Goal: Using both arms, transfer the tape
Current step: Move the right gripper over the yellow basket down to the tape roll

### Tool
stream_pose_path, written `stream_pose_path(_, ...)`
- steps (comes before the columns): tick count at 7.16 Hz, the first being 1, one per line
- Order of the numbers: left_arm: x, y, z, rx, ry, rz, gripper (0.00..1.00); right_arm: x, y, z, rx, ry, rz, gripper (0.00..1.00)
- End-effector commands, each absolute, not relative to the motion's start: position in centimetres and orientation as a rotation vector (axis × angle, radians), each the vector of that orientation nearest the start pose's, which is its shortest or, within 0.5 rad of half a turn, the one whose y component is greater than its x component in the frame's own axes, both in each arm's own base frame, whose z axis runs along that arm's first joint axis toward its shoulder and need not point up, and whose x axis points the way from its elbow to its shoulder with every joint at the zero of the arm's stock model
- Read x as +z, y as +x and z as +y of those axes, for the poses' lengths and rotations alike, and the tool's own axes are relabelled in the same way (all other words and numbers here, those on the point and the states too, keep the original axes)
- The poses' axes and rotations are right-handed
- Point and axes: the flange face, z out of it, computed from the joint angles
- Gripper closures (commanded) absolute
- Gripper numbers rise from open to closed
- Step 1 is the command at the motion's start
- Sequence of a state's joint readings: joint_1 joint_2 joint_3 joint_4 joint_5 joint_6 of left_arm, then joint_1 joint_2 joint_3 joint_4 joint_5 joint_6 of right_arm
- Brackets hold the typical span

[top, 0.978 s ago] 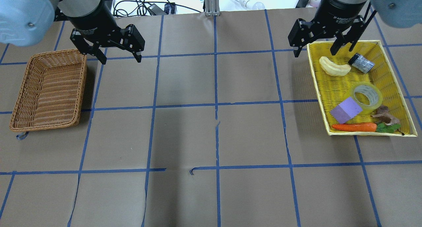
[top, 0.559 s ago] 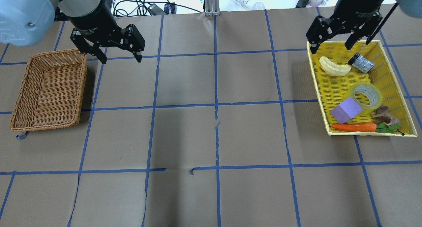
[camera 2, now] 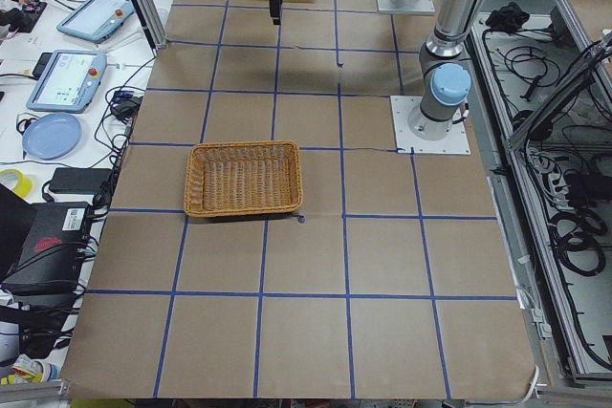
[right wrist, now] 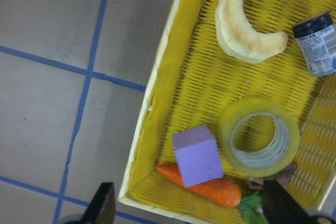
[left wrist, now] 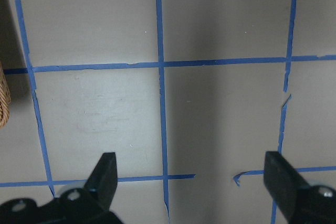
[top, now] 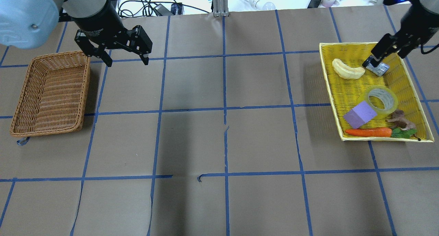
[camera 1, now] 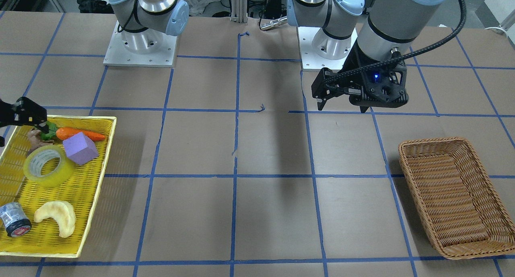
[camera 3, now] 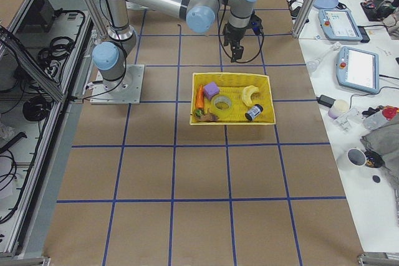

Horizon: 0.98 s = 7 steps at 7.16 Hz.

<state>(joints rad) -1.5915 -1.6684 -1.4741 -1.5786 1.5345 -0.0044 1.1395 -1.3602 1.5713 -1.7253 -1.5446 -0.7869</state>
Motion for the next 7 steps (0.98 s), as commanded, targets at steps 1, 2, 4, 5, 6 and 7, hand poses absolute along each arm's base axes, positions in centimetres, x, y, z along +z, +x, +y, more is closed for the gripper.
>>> stream_pose_path(1,48.4,-14.9,-52.9,0.018,0.041,3.178,0.00,30.9,-18.0,-58.4,0.015,-0.675,3.023,0.00)
stream_pose_path(2,48.2,-14.8,-53.0,0.022,0.039,3.178,0.00,26.0,-19.7,-58.7,0.001,-0.699,3.020,0.01)
stream_pose_path(4,48.3,-14.9,-53.0,0.020,0.041,3.179,0.00,21.4,-19.6,-58.1,0.005,-0.738,3.026,0.12)
stream_pose_path(5,47.8,-14.9,-53.3,0.034,0.048,3.179,0.00,20.8,-19.5,-57.9,0.017,-0.736,3.018,0.23)
stream_pose_path(6,47.7,-14.8,-53.3,0.037,0.046,3.178,0.00,20.5,-19.5,-57.8,0.031,-0.764,3.012,0.45)
stream_pose_path(7,47.7,-14.9,-53.3,0.037,0.043,3.179,0.00,20.5,-19.7,-57.7,0.058,-0.801,3.013,0.77)
